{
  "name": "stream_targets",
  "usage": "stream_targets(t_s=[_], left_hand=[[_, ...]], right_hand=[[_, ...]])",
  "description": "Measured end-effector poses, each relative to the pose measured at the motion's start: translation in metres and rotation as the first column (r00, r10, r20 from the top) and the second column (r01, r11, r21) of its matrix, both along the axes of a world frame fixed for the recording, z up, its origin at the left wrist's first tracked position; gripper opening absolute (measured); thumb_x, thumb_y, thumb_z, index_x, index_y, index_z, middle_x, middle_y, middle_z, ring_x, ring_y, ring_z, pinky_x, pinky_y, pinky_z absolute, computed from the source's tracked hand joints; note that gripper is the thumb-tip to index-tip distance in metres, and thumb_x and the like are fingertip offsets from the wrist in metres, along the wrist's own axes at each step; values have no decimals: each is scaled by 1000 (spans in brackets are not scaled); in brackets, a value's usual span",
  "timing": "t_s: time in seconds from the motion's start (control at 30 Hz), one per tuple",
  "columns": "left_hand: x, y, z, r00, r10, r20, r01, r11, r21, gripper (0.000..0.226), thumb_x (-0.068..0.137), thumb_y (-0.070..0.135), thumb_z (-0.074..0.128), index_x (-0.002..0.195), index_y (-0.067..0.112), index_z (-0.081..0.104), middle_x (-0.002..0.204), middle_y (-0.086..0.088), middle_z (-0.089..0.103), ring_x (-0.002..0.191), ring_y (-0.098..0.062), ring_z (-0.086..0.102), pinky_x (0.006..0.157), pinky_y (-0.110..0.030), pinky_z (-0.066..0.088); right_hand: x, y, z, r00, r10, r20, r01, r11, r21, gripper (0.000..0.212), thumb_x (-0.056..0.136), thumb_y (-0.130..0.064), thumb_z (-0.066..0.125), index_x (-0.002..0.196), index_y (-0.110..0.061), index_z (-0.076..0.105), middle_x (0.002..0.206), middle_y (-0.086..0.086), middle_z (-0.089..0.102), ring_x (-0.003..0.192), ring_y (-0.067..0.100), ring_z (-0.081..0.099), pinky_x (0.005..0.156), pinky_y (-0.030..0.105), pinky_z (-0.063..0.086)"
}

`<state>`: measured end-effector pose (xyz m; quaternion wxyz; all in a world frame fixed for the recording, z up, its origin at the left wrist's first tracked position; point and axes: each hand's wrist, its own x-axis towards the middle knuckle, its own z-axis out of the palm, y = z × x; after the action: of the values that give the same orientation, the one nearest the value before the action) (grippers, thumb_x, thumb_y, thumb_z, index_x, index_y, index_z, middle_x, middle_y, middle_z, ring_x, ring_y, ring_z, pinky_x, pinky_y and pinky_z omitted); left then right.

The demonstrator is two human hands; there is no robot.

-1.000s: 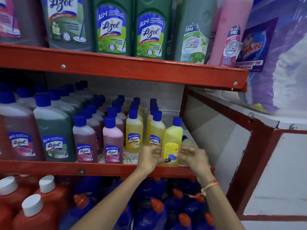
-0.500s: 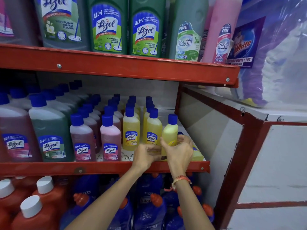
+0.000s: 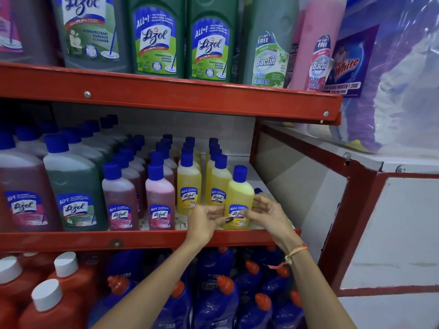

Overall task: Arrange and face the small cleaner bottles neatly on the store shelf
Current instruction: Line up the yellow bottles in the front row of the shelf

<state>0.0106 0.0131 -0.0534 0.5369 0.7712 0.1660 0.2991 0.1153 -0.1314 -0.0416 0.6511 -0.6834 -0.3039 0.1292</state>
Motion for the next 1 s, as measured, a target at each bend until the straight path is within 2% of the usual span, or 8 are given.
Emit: stream_targets(t_s=[0.1,0.37,0.57,0.73,0.8,0.9,0.97,1.0], left_hand=[[-6,-2,0,997,73,26,-73,997,25,34,70,2,73,103,6,69,103,-11,73,90,-12,69,85,-31,56],[-44,16,-3,934,334,125,-343,938,54,32,75,2,68,107,11,69,106,-6,73,94,-8,67,88,-27,53],[-64,25,-1,916,389,95,-399,905,144,35,77,1,65,111,10,66,109,-10,71,100,-14,66,94,-29,52],[-68,18,1,907,419,45,-420,891,175,37,79,6,66,116,8,62,111,-12,71,101,-17,66,93,-33,53],[-72,17,4,908,420,0,-407,880,247,33,82,12,63,115,9,63,108,-12,72,98,-18,66,90,-32,54],[-78,13,13,874,455,-174,-278,759,589,24,89,22,53,106,13,68,98,-9,73,89,-20,65,80,-33,54],[-73,4,23,891,436,-126,-232,676,699,22,89,22,53,101,13,69,91,-10,74,82,-23,66,77,-38,55],[-67,-3,28,919,386,-81,-232,695,680,20,87,23,56,99,16,71,88,-10,75,80,-24,67,76,-40,55]], right_hand=[[-5,1,0,996,-24,84,26,999,-25,47,61,-16,86,105,-15,69,102,0,75,95,13,70,84,27,55],[-26,54,5,989,102,106,-103,995,6,48,65,-12,84,111,-8,68,103,3,75,93,15,71,80,25,57],[-36,77,-3,985,141,99,-141,990,-7,53,63,-19,86,112,-11,69,105,5,75,97,18,71,86,35,57],[-39,80,0,983,147,110,-144,989,-41,51,64,-19,85,112,-12,69,104,2,75,96,14,70,81,26,57],[-41,80,2,982,150,112,-145,988,-50,51,64,-18,85,113,-12,69,104,2,75,96,12,70,81,24,57],[-41,74,6,976,193,98,-186,980,-75,52,65,-17,84,115,-11,67,105,1,74,96,8,70,84,25,57],[-34,62,11,976,197,89,-191,979,-72,52,66,-17,83,115,-10,67,106,2,74,96,7,70,85,23,56],[-28,54,15,981,153,116,-146,987,-70,50,67,-19,83,114,-10,68,106,3,74,96,8,70,86,24,56]])
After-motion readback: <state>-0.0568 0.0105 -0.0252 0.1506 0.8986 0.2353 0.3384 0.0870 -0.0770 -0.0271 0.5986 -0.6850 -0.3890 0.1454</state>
